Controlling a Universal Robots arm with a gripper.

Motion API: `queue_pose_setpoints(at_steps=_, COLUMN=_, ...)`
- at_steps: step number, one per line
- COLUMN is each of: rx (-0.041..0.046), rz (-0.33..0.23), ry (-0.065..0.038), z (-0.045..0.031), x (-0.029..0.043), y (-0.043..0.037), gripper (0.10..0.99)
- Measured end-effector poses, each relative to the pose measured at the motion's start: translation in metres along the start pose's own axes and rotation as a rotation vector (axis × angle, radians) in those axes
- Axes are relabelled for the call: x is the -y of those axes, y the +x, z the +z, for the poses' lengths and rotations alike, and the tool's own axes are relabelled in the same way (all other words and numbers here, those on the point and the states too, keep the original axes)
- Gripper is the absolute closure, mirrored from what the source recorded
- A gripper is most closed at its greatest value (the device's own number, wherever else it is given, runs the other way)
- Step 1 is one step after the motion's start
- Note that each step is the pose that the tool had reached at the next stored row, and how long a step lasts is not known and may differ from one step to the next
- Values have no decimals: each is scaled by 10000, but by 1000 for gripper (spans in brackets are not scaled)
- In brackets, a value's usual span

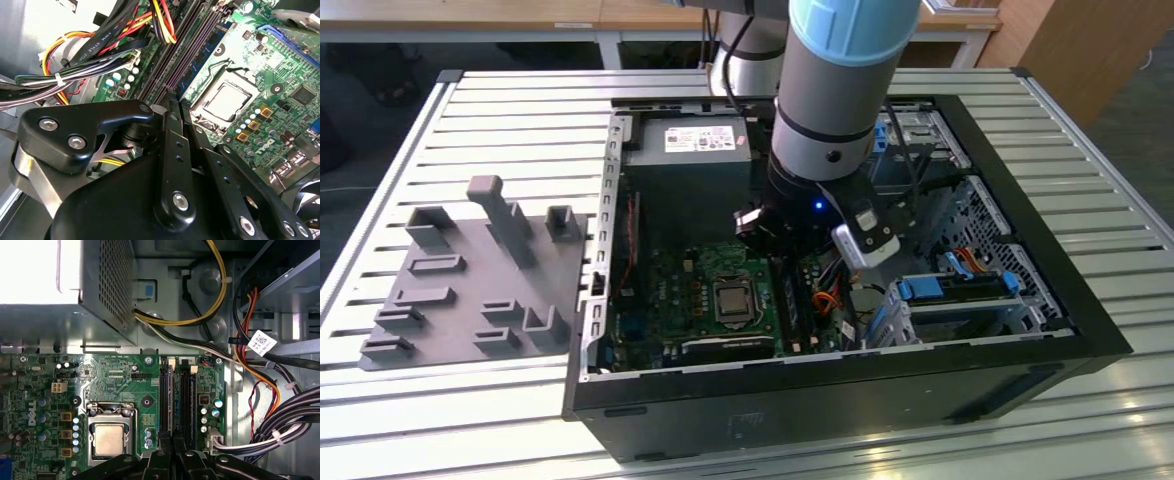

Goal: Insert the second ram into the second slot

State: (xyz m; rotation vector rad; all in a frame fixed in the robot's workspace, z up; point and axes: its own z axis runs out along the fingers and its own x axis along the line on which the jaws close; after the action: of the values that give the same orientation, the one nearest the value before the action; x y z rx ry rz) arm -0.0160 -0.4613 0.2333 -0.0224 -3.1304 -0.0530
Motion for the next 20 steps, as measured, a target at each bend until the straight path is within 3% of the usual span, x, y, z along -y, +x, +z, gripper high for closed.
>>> queue_pose_setpoints(at_steps=20, rx=6, rz=154, ry=-6, z=15, x=37, y=-1, gripper=949)
